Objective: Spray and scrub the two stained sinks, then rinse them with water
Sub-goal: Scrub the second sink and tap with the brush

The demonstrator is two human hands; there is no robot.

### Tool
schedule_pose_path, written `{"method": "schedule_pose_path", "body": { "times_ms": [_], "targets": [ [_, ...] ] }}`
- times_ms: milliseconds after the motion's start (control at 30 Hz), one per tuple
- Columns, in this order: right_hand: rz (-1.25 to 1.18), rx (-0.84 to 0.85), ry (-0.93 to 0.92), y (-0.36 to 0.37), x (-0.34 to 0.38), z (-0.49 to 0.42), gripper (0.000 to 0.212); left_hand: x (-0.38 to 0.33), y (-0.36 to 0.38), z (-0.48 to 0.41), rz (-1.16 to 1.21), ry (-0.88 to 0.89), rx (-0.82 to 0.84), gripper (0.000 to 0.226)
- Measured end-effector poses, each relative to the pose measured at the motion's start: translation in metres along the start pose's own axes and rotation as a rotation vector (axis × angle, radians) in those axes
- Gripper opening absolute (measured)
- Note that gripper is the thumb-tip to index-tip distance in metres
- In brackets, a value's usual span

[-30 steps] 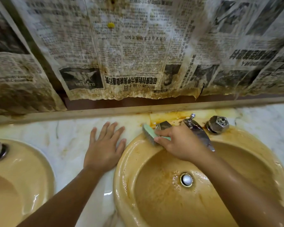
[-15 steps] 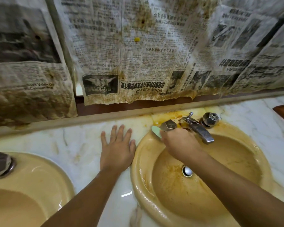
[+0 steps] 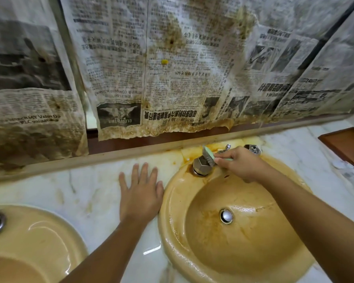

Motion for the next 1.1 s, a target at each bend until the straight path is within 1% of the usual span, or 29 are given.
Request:
{"method": "schedule_pose_path", "body": {
  "times_ms": [100,167,233,300,367,467,533,600,667,700,767,900,967,1033,1100],
  "targets": [
    [0.126,0.113,-0.010,-0.012,0.008,-0.020,0.028,0.000,0.000,0.000,0.005,-0.001,-0.005,0.066],
    [0.109,0.120,0.028,-0.012,0.004,-0.030,0.025,0.000,0.000,-0.001,0.006,-0.005,-0.005,0.066],
    [0.022,0.090,0.088,-0.005,-0.009,-0.027,0.025,0.000,0.000,0.000,0.005,-0.008,-0.008,0.065],
    [-0.167,0.001,0.150,0.009,-0.021,-0.011,0.026,0.000,0.000,0.000,0.007,-0.013,-0.009,0.064],
    [-0.354,-0.163,0.199,0.028,-0.030,0.014,0.024,-0.001,-0.001,0.000,0.006,-0.019,-0.006,0.064],
    [-0.487,-0.386,0.252,0.071,-0.034,0.052,0.028,-0.001,0.000,0.000,0.003,-0.017,-0.004,0.064],
    [-0.593,-0.452,0.287,0.103,-0.036,0.067,0.034,-0.001,-0.001,0.001,0.002,-0.017,-0.008,0.065],
    [-0.749,-0.526,0.319,0.121,-0.035,0.072,0.034,-0.001,-0.001,0.001,0.000,-0.019,-0.011,0.065],
    [-0.910,-0.522,0.358,0.132,-0.034,0.069,0.033,-0.002,-0.001,0.000,0.000,-0.017,-0.004,0.064],
    [-0.922,-0.500,0.360,0.134,-0.032,0.070,0.035,-0.002,-0.001,0.001,-0.002,-0.016,0.000,0.064],
    [-0.820,-0.447,0.313,0.130,-0.030,0.073,0.035,-0.001,-0.001,0.001,-0.005,-0.012,-0.002,0.064],
    [-0.350,-0.224,0.175,0.108,-0.022,0.077,0.031,-0.002,-0.003,0.002,0.003,-0.008,-0.003,0.065],
    [-0.247,-0.177,0.157,0.099,-0.017,0.066,0.034,-0.003,-0.004,0.003,0.002,-0.003,0.002,0.065],
    [-0.198,-0.127,0.133,0.097,-0.004,0.056,0.038,-0.002,-0.005,0.003,-0.003,-0.008,-0.003,0.065],
    [-0.118,-0.098,0.107,0.097,0.009,0.049,0.036,-0.003,-0.005,0.003,-0.001,-0.012,-0.003,0.065]
  ]
}}
Point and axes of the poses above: each hand's wrist, its own z-axis away from the middle knuckle, its own y-axis out of the palm, x = y × z, the point moved 6 cm from there along -z, towards the middle knuckle, and after that the axes turned 10 degrees about -y, right-handed, at the moved point
